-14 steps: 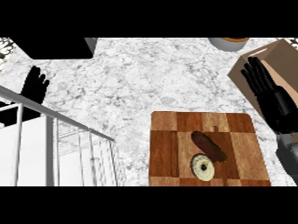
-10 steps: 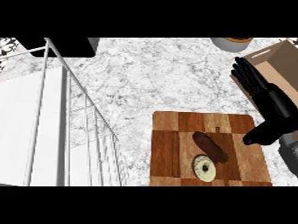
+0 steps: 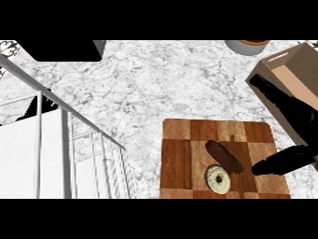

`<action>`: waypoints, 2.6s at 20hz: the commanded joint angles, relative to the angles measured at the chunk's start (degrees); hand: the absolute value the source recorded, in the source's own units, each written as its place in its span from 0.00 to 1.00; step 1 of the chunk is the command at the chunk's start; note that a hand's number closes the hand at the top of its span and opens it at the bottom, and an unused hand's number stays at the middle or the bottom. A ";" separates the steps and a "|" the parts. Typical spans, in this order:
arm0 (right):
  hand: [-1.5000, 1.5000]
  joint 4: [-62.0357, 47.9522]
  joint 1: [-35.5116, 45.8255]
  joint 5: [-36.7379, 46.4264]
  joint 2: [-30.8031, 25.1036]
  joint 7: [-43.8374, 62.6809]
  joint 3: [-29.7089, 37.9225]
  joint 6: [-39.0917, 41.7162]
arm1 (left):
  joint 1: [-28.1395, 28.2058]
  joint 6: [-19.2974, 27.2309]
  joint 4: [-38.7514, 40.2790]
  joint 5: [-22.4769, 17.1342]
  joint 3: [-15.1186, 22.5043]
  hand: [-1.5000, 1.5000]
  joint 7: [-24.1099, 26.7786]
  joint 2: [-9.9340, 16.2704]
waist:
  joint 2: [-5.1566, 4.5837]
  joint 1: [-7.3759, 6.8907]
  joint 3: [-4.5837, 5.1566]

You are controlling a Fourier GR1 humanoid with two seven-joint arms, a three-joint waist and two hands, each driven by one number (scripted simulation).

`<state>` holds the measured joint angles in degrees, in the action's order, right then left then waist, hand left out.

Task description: Pick the sweet potato from the cutting board and place it in the cardboard box

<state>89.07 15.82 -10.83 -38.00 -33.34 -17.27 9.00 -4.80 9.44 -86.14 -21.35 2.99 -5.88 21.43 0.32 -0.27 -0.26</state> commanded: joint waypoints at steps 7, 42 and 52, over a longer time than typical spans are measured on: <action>0.00 12.26 -0.79 22.76 -16.82 2.24 -3.15 1.19 | 2.45 -3.17 -2.42 -1.27 -1.06 0.50 -2.41 1.74 | 0.76 0.05 0.44; 0.00 21.05 1.51 55.83 2.75 48.27 -21.32 28.59 | 1.96 -5.74 -6.65 2.06 -5.59 0.50 -6.95 -1.08 | -0.24 -0.24 0.23; 0.00 22.33 0.55 62.48 5.42 45.51 -21.84 27.88 | -0.14 -8.89 -2.17 1.66 -8.08 0.50 -6.37 -0.20 | -0.23 0.07 0.26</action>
<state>109.70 16.72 48.54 -34.80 10.49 -37.70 35.98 -5.62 2.84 -86.46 -18.76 -2.37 -10.78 17.90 -0.68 0.28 0.65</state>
